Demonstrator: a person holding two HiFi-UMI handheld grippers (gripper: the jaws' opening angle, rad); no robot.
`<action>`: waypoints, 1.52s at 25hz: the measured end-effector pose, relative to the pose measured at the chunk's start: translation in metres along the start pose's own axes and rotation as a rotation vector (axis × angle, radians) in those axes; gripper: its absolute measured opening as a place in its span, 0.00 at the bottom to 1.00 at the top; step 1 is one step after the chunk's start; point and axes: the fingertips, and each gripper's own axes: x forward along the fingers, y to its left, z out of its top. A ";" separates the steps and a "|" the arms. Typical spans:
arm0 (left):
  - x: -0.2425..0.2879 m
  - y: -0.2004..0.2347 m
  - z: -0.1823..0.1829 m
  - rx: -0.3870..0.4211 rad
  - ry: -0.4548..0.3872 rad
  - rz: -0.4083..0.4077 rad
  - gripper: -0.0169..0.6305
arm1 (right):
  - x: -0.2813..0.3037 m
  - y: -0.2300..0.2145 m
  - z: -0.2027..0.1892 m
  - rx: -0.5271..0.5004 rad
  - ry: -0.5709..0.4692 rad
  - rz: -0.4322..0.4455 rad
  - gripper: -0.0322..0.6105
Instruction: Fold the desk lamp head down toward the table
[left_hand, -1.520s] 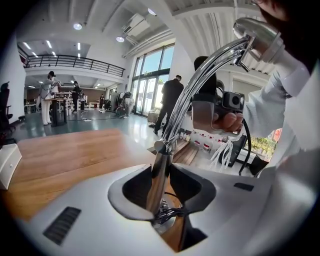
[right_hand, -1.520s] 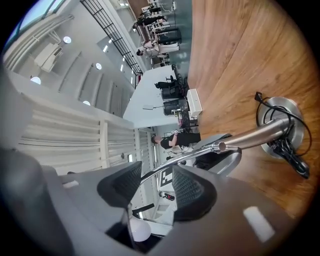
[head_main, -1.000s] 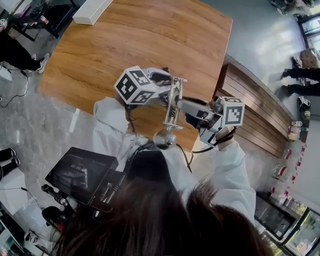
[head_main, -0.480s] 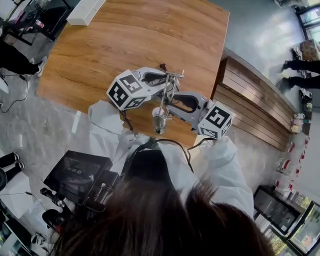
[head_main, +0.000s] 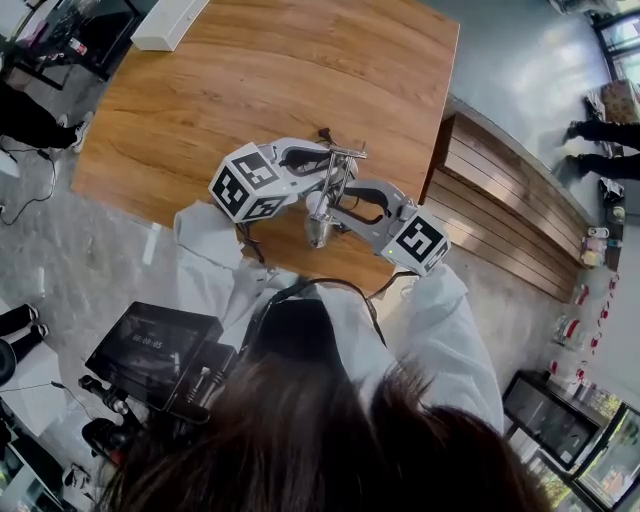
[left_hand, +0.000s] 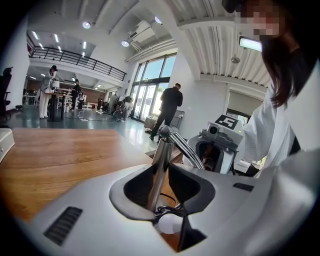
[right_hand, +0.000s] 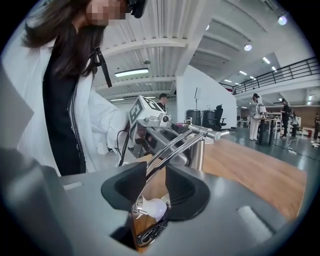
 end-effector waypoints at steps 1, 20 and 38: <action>0.000 0.000 -0.001 -0.003 -0.002 0.002 0.18 | 0.000 0.000 -0.001 0.001 -0.004 -0.001 0.24; -0.105 -0.006 0.077 -0.067 -0.346 0.426 0.18 | -0.071 -0.026 0.074 0.216 -0.192 -0.467 0.05; -0.116 -0.081 0.128 0.026 -0.423 0.594 0.03 | -0.102 -0.009 0.146 0.086 -0.310 -0.750 0.05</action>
